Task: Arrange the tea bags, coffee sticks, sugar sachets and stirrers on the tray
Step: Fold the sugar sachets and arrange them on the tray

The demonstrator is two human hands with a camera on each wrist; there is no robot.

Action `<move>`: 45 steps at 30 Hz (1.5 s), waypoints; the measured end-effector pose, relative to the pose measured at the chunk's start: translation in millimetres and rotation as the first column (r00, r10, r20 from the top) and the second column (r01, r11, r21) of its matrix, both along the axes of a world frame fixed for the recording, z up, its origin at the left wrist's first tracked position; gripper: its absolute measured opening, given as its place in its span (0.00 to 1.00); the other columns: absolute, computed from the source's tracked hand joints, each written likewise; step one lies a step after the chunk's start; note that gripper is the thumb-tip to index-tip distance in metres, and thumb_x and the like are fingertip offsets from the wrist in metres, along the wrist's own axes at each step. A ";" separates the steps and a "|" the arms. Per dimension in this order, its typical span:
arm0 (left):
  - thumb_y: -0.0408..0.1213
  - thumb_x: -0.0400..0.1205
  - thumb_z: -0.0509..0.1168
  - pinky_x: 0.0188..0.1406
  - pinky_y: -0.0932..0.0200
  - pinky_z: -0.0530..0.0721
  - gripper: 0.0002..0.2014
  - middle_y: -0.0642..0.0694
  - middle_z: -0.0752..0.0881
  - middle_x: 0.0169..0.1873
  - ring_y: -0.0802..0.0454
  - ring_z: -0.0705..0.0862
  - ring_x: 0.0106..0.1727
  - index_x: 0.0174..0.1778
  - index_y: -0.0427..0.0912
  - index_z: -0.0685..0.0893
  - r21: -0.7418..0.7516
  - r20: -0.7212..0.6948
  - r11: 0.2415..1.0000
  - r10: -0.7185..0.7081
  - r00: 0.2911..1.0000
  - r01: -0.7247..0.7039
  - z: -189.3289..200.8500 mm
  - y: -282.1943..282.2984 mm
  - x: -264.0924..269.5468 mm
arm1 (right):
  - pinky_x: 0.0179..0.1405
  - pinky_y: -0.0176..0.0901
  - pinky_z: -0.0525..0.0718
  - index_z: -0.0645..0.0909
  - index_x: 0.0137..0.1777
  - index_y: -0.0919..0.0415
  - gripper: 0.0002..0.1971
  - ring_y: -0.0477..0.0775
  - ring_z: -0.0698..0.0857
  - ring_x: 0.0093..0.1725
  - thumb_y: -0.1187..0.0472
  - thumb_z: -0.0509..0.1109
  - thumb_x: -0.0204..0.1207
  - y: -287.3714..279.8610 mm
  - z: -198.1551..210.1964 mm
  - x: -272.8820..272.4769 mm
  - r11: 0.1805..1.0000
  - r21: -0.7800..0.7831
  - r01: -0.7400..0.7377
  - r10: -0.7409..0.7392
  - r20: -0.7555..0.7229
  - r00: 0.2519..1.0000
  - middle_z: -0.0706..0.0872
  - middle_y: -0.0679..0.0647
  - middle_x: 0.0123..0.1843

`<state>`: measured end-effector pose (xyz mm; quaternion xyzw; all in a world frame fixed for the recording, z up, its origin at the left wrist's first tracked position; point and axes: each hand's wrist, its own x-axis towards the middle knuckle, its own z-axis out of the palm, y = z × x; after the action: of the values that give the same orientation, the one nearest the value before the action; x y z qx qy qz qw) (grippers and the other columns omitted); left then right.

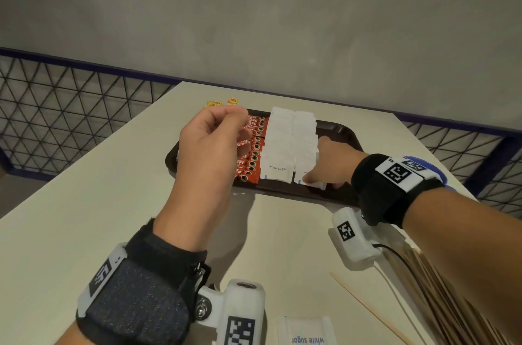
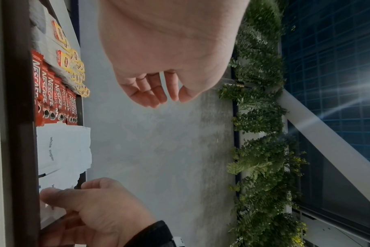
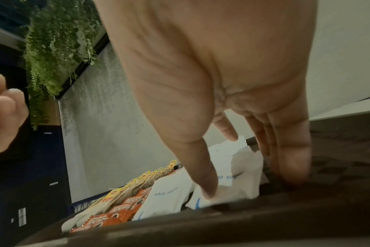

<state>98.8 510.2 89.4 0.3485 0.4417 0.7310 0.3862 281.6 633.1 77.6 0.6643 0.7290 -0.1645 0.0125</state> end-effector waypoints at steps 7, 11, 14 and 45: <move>0.38 0.85 0.70 0.49 0.54 0.87 0.05 0.54 0.91 0.37 0.51 0.90 0.47 0.44 0.47 0.89 0.000 -0.017 1.000 -0.006 1.000 0.006 -1.9 1.2 0.4 | 0.52 0.45 0.88 0.65 0.77 0.63 0.38 0.56 0.85 0.54 0.52 0.81 0.74 0.2 -0.7 -1.2 0.996 0.065 -0.063 0.062 0.025 0.998 0.83 0.58 0.64; 0.38 0.85 0.71 0.45 0.56 0.85 0.06 0.53 0.91 0.37 0.52 0.90 0.45 0.42 0.48 0.89 0.002 -0.009 1.000 -0.010 1.000 0.010 -2.4 2.1 -1.2 | 0.55 0.48 0.90 0.65 0.77 0.63 0.38 0.57 0.87 0.53 0.52 0.81 0.75 2.9 -3.9 -1.9 0.997 0.064 -0.039 0.038 0.019 0.999 0.84 0.58 0.63; 0.36 0.85 0.70 0.39 0.57 0.84 0.07 0.52 0.90 0.34 0.54 0.88 0.39 0.41 0.47 0.88 0.001 0.008 1.000 -0.024 1.000 0.024 -0.7 1.8 -2.3 | 0.50 0.51 0.93 0.68 0.75 0.62 0.34 0.57 0.90 0.48 0.52 0.80 0.75 0.0 -0.5 -1.3 0.999 0.044 -0.027 0.027 -0.004 1.000 0.86 0.57 0.59; 0.41 0.85 0.69 0.37 0.58 0.83 0.05 0.51 0.88 0.35 0.53 0.85 0.37 0.48 0.44 0.86 -0.177 -0.101 0.951 -0.274 0.957 0.253 6.5 -2.8 -24.7 | 0.33 0.33 0.78 0.78 0.41 0.48 0.13 0.39 0.76 0.32 0.60 0.81 0.72 -171.4 20.5 13.2 0.912 0.078 -0.402 0.407 -0.271 0.872 0.81 0.39 0.36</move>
<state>74.0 507.4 95.9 0.4165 0.4724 0.6113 0.4793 294.7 461.7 98.1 0.4670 0.8475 -0.2441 -0.0635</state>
